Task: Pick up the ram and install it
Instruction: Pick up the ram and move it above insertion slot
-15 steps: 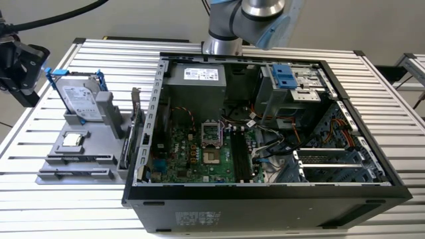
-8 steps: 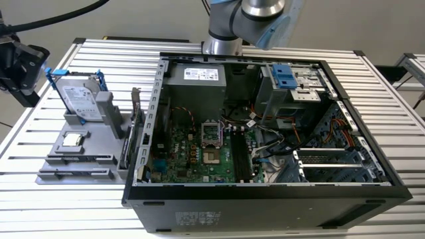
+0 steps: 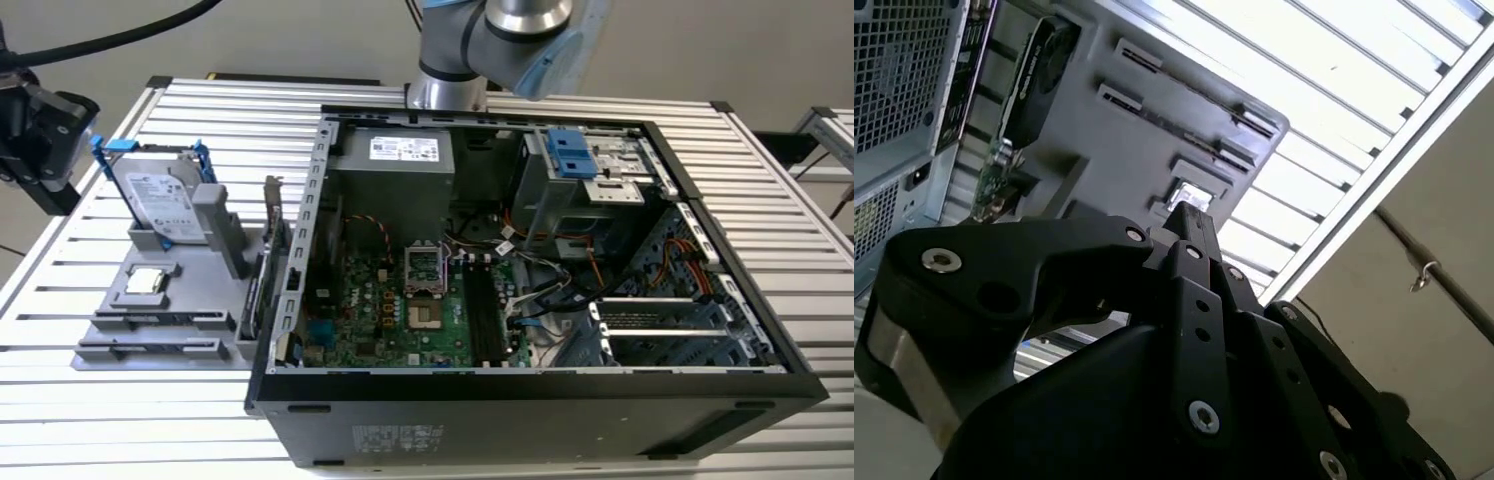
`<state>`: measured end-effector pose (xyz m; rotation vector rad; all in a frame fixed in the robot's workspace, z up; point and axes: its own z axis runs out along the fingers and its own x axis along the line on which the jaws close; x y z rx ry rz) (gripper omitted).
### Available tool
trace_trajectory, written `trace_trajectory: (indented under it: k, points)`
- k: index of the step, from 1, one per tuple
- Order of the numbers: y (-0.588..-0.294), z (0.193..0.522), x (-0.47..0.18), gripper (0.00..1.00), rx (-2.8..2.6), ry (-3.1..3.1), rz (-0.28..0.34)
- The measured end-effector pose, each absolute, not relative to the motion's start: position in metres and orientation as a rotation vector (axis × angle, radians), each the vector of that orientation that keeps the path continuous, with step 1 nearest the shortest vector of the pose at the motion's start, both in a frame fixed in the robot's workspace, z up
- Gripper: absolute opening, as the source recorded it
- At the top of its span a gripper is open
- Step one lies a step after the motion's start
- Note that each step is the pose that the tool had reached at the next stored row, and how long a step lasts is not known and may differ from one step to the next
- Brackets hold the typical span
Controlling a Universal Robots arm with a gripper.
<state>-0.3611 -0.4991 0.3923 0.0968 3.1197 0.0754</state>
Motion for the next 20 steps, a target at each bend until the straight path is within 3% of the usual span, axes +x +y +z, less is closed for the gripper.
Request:
trace_trajectory:
  k: [20]
  points:
    - [-0.4991, 0.3922, -0.3612, 0.0, 0.171, 3.117, 0.075]
